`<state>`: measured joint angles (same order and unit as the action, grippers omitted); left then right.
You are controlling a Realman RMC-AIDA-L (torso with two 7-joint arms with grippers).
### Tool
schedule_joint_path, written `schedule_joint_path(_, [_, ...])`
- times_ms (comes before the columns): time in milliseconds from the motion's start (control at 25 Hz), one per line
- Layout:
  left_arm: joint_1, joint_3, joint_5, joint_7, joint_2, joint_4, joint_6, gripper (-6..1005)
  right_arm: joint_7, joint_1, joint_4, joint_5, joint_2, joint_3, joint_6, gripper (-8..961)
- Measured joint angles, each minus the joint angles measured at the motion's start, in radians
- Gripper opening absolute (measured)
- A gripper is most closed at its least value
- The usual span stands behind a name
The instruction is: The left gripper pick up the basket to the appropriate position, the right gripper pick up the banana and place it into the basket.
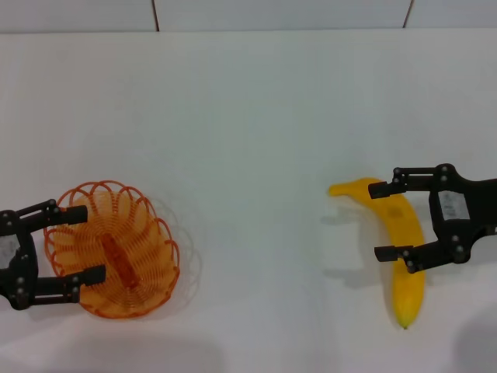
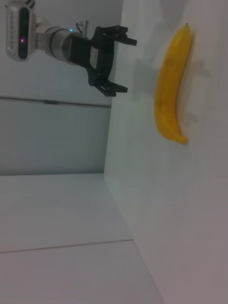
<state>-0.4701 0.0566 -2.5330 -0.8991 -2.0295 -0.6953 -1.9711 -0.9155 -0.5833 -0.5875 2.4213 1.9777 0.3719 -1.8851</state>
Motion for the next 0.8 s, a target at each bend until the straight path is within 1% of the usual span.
schedule_joint_path(520, [0.003, -0.007, 0.002, -0.002, 0.0, 0.0, 0.0, 893, -0.001, 0.0, 0.0, -0.005, 0.0, 0.001, -0.001, 863])
schedule_joint_path(600, [0.005, -0.027, 0.013, -0.012, 0.0, -0.001, -0.002, 892, -0.003, 0.001, 0.0, -0.005, -0.001, 0.001, -0.003, 863])
schedule_joint_path(680, [0.005, -0.08, 0.041, -0.039, 0.002, -0.013, -0.002, 891, -0.004, 0.002, 0.0, -0.005, -0.002, 0.001, -0.006, 862])
schedule_joint_path(760, [-0.005, -0.138, 0.09, -0.11, 0.008, -0.064, -0.002, 889, -0.006, 0.003, 0.0, -0.005, -0.004, 0.001, -0.007, 862])
schedule_joint_path(800, [-0.011, -0.149, 0.106, -0.152, 0.012, -0.093, -0.002, 888, -0.006, 0.003, 0.0, -0.005, -0.004, 0.0, -0.007, 862])
